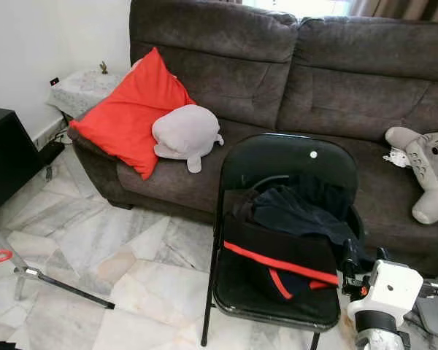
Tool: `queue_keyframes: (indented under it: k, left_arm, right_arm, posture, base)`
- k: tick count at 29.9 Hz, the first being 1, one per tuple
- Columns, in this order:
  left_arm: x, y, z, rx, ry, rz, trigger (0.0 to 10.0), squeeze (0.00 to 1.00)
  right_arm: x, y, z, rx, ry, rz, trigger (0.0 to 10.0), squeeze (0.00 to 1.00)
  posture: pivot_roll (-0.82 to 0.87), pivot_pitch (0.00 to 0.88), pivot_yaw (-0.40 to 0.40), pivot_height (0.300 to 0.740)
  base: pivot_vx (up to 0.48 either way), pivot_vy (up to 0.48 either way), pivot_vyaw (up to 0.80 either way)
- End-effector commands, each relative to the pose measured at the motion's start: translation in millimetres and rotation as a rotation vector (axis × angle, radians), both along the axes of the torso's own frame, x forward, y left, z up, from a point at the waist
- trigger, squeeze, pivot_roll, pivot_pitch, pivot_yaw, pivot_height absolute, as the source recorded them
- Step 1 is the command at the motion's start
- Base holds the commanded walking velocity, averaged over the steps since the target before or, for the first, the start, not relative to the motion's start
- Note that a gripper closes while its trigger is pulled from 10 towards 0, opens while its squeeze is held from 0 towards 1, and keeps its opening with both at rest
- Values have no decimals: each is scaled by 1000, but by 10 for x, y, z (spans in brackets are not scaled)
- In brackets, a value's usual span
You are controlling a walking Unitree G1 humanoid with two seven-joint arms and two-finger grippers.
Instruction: Hang hanger
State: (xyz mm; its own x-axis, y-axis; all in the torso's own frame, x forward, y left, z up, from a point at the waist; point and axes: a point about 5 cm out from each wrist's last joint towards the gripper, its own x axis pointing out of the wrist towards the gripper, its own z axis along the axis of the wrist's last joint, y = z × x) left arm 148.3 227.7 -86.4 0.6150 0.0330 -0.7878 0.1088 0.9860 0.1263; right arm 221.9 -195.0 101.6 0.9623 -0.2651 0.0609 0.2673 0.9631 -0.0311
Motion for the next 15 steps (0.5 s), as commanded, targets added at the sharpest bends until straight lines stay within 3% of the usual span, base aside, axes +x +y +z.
queue_keyframes:
  k: [1, 6, 15]
  left_arm:
    - [-87, -18, -43, -1, 40, -6, 10000, 0]
    - [-81, -59, -47, -15, 33, -11, 10000, 0]
    - [-94, -56, -50, -7, 37, -25, 10000, 0]
  right_arm:
    - [-10, -8, 29, -8, -5, -3, 10000, 0]
    - [-56, -35, 60, -10, -4, -23, 10000, 0]
    - [-405, -96, 149, 51, 44, -111, 10000, 0]
  posture:
    - [-49, 24, -5, 740]
    - [-57, 23, -9, 740]
    - [-77, 47, -8, 740]
  base:
    - [0, 0, 0]
    - [0, 0, 0]
    - [0, 0, 0]
